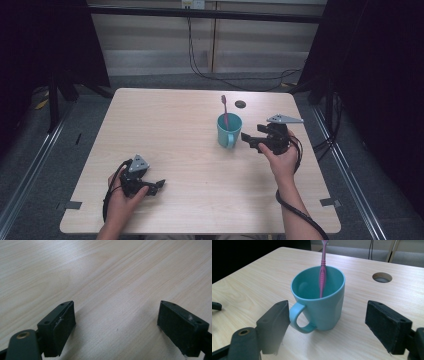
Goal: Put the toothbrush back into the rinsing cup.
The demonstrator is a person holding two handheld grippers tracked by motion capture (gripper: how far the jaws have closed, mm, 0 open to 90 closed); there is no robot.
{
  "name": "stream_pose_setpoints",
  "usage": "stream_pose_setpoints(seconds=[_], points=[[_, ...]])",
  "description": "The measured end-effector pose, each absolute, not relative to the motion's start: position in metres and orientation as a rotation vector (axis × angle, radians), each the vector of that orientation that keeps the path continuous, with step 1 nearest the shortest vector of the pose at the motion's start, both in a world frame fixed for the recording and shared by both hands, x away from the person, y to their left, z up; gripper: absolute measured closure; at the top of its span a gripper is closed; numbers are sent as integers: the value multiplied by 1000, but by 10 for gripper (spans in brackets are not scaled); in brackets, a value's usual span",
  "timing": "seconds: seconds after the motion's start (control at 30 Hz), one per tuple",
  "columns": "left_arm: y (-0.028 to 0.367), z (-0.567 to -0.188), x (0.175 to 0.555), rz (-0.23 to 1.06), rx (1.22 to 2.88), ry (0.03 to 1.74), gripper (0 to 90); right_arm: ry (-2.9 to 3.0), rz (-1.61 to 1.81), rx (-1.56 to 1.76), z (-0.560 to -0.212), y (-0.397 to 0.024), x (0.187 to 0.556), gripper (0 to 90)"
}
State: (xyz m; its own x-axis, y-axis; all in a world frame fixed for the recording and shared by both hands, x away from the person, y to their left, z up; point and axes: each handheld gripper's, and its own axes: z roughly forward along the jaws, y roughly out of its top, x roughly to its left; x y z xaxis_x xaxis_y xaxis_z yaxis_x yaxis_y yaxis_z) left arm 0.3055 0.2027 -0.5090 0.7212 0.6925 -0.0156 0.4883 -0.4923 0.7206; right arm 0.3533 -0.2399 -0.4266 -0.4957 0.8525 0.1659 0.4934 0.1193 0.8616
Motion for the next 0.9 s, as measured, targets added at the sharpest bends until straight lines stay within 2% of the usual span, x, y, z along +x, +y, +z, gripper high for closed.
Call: stream_pose_setpoints(seconds=[0.23,0.9], points=[[203,-509,306,359,2192,890,144,2072,1323,1308,-432,-244,348,163],[203,-509,306,360,2192,890,144,2141,1287,1274,-444,-254,330,162]])
